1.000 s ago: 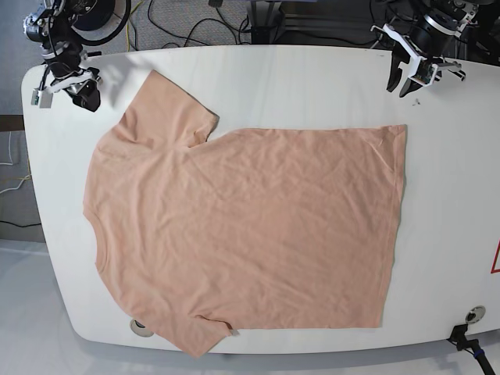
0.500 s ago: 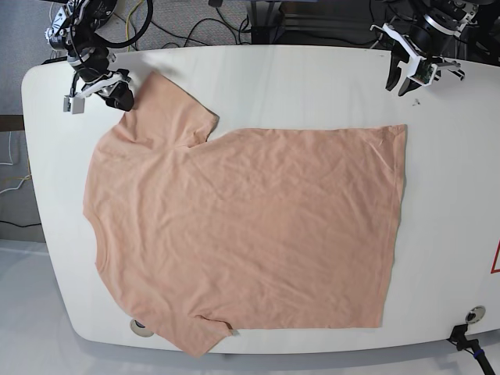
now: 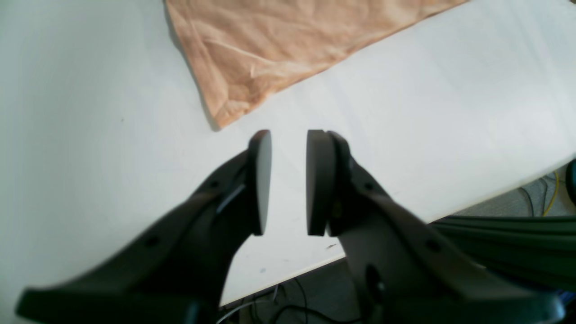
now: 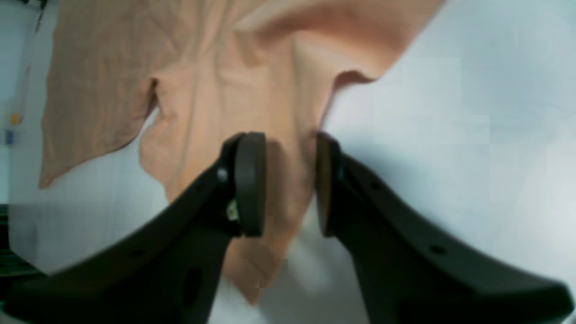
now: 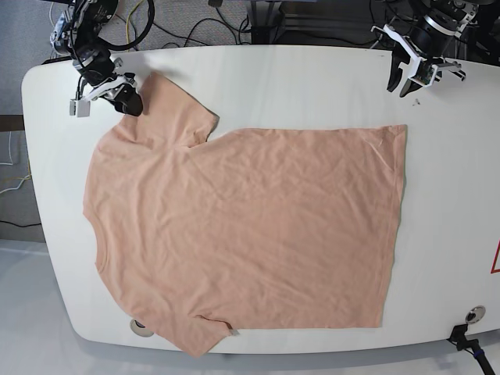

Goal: Fold the T-shirt properly
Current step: 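Lower both grippers toward the shirt's shoulder corners, then grasp the shirt's shoulder corners with both grippers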

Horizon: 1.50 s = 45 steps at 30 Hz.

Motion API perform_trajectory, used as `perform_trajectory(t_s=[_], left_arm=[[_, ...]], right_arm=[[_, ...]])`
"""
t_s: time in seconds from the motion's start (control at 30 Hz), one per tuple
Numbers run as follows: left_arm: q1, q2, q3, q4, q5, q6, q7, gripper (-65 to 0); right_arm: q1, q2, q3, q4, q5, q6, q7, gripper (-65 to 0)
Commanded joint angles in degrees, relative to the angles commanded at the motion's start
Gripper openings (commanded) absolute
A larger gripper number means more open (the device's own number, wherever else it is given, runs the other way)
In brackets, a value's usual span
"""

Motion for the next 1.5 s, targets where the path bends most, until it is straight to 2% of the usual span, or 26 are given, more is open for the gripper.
perform_trajectory(t_s=[0.17,0.3,0.37,0.47,0.5,0.53,0.7,0.9,1.03,1.2,1.43,1.5], left_arm=[[-0.4,-0.1,0.0,0.0,-0.2,0.0,0.5,-53.0],[-1.3,-0.2,-0.2,-0.5,-0.5,1.0,0.9,-52.6],[-1.8,-0.2,-0.3,-0.7,-0.7,1.9,1.0,-52.6],[-2.9,-0.1,-0.3,-0.9,-1.6,2.3,1.0,-52.4],[-2.3,-0.1,-0.2,-0.9,-0.8,2.7,1.1,-53.8],[-3.2,-0.1,-0.2,-1.1,-1.1,2.7,1.4,-53.5],[-7.7,-1.3,-0.3,-4.5,-5.7,2.5,4.6,-53.4],[-15.9,-4.2,-1.5,-14.1,-16.1,2.2,10.3,-55.7],[-20.7,-4.6,-5.9,-19.4,-21.4,1.6,13.0,-54.9],[-24.7,-4.6,-10.5,-24.2,-23.9,0.9,14.4,-53.4],[-28.2,-4.3,-11.7,-28.6,-24.7,-1.2,17.0,-52.4],[-28.4,-3.9,-11.3,-27.9,-23.8,-0.7,17.4,-52.9]], right_arm=[[-0.3,-0.3,-2.1,0.3,-0.1,0.0,-0.2,-48.8],[-0.3,-0.3,-1.4,0.5,0.1,0.0,-0.6,-61.5],[-0.4,-0.4,-1.3,0.9,0.1,0.0,-0.7,-63.6],[-0.4,-0.4,-1.0,1.6,0.0,0.0,-0.6,-61.9],[0.1,-0.3,-1.4,0.0,2.5,0.0,1.0,-64.4],[0.1,-0.3,-1.5,0.0,2.5,0.0,0.9,-64.6],[0.5,-0.2,-1.3,0.0,2.6,0.0,0.9,-64.5],[0.7,-0.3,-1.1,0.0,2.6,0.0,0.4,-64.8],[0.6,-0.1,-1.0,0.1,2.6,0.0,0.1,-64.9],[0.5,-0.1,-1.1,0.0,2.5,0.0,0.0,-65.0],[0.6,-0.1,-1.0,0.4,2.5,0.0,-0.5,-65.0],[0.6,-0.1,-1.0,0.0,3.8,0.0,0.0,-65.0]])
